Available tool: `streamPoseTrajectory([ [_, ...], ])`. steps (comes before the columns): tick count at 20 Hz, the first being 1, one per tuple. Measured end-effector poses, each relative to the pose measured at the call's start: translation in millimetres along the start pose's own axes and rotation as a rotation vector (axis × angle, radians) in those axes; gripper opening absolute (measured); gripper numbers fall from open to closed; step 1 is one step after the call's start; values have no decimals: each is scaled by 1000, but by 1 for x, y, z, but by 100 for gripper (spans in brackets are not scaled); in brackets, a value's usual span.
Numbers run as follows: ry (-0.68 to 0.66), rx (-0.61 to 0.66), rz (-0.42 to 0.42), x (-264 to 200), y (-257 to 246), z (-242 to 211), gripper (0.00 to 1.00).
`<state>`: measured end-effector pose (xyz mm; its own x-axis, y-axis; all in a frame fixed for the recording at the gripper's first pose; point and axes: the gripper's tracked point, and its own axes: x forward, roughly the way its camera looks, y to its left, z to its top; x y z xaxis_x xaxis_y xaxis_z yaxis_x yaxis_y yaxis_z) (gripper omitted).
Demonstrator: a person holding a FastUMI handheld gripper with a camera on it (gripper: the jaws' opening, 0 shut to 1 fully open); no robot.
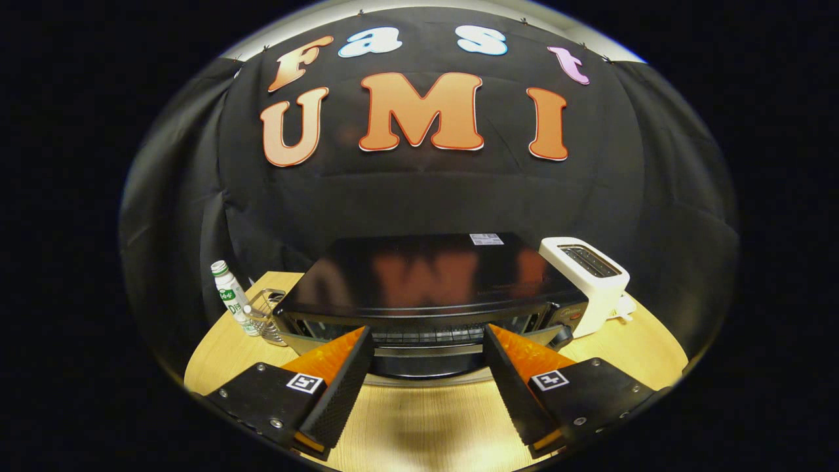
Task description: Open the toaster oven, put the food inside, and close the toaster oven door.
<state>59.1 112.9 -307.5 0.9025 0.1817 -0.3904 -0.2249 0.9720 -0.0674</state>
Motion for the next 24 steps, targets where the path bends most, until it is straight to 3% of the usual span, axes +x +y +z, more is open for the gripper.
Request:
streamPoseTrajectory([
  [13, 104, -6, 22, -55, -4, -82, 100],
  [24, 201, 10, 20, -65, -7, -151, 100],
])
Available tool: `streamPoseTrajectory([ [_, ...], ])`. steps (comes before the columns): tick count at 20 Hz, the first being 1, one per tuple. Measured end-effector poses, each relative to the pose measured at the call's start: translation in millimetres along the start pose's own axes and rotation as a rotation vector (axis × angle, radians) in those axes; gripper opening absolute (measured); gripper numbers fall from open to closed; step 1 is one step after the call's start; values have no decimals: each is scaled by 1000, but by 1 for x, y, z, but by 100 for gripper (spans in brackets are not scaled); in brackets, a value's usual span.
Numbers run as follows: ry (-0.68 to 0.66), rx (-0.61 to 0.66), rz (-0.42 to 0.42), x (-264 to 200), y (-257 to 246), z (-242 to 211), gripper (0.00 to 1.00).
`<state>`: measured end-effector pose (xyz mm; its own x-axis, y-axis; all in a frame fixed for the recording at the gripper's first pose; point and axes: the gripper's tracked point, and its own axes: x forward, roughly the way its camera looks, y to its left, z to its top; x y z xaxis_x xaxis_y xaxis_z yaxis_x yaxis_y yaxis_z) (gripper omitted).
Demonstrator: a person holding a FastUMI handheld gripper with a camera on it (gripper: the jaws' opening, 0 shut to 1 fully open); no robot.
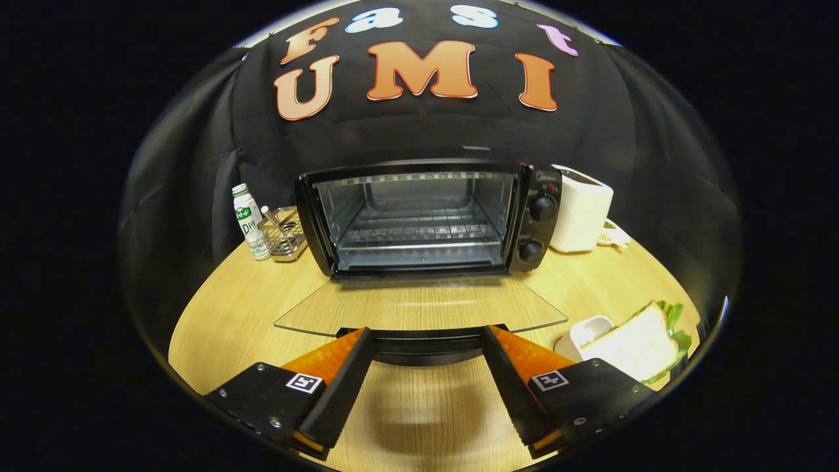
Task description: Open the toaster oven, put the food inside, and close the toaster oven door.
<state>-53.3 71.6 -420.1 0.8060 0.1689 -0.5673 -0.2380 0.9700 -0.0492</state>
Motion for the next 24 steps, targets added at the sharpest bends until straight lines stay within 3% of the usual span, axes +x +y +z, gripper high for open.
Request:
streamPoseTrajectory([
  [12, 93, -22, -3, 12, -1, -45, 100],
  [19, 84, 32, 81, -10, -19, 5, 100],
  [24, 157, 26, 162, -30, -73, 45, 100],
])
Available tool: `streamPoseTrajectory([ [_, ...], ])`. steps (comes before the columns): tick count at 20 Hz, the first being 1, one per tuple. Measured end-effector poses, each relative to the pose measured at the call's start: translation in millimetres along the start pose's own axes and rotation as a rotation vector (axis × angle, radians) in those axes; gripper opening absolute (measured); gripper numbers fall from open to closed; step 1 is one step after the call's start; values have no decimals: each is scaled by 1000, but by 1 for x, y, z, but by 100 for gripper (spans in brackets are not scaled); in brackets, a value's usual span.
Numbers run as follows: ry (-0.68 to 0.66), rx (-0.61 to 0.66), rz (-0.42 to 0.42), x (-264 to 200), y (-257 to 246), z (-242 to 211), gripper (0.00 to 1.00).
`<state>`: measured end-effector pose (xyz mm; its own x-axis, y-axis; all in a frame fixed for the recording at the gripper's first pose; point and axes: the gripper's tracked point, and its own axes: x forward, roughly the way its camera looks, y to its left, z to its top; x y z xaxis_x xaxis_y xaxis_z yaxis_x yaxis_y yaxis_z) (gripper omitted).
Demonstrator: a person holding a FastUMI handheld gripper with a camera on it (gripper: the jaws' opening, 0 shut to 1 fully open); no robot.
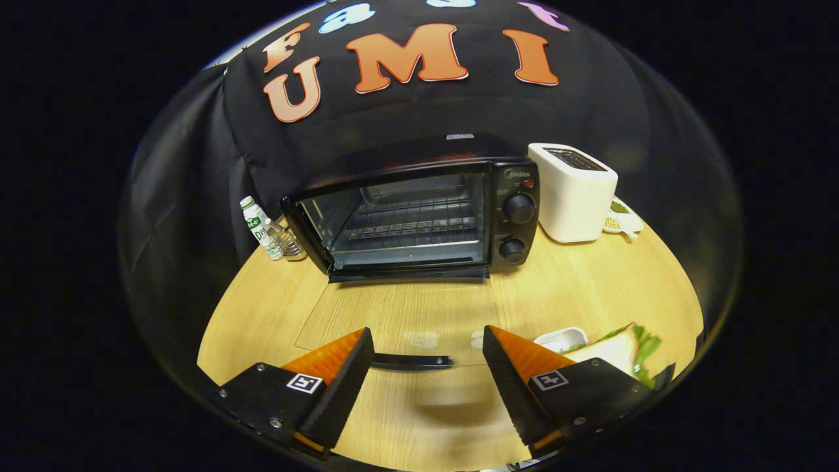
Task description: Open the toaster oven, put the food inside, and close the toaster oven door.
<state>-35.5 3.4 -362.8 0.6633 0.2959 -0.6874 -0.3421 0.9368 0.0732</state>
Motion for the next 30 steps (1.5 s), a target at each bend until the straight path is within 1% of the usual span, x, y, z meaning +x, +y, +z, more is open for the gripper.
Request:
streamPoseTrajectory([
  [3, 43, -53, 14, -23, -47, 21, 99],
  [7, 84, -38, 49, -49, -105, 44, 99],
  [11, 152, -31, 72, -64, -152, 43, 99],
  [14, 228, -11, 91, -66, -178, 30, 99],
  [20, 401, 57, 158, -56, -198, -15, 99],
  [23, 473, 84, 194, -48, -194, -33, 99],
  [27, 550, 86, 234, -39, -188, -56, 99],
  [30, 593, 126, 271, -34, -177, -68, 99],
])
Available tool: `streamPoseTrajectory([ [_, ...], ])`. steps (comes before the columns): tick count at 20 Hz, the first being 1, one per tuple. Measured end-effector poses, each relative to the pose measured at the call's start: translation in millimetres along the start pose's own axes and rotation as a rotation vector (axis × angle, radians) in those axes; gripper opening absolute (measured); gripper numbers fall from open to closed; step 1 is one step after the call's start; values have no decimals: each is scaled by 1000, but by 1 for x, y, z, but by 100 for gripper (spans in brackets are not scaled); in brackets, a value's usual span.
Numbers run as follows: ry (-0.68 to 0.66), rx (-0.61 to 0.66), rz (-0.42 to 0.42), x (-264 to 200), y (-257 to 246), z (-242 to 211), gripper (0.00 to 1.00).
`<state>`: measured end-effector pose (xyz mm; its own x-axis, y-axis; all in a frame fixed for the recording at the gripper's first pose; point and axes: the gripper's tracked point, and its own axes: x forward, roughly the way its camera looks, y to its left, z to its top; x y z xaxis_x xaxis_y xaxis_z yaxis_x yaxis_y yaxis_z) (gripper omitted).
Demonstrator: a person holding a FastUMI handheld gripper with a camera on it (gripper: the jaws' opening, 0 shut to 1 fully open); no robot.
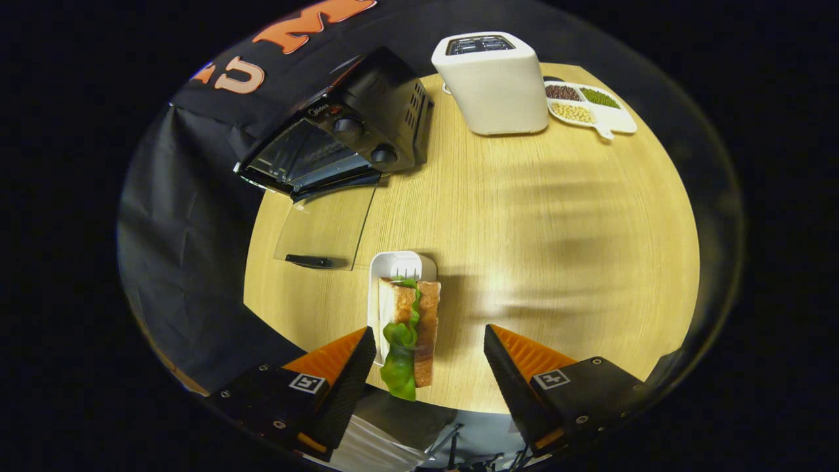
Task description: Open the toaster oven, put the food inside, and close the toaster oven door.
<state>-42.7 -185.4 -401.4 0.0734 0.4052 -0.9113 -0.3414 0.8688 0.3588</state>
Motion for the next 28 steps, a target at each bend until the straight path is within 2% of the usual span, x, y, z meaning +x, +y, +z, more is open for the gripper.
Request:
streamPoseTrajectory([
  [2, 22, -5, 7, 5, 0, -4, 99],
  [4, 42, -5, 12, 8, 0, -8, 94],
  [8, 57, 17, 37, 12, 8, -8, 59],
  [9, 60, 21, 37, 10, 9, -7, 42],
  [12, 48, 12, 21, 6, 12, -7, 33],
  [16, 16, -11, 10, -11, 22, -2, 28],
  [22, -107, 19, 34, -49, 51, 25, 28],
  [28, -241, 137, 124, -62, 101, 57, 28],
])
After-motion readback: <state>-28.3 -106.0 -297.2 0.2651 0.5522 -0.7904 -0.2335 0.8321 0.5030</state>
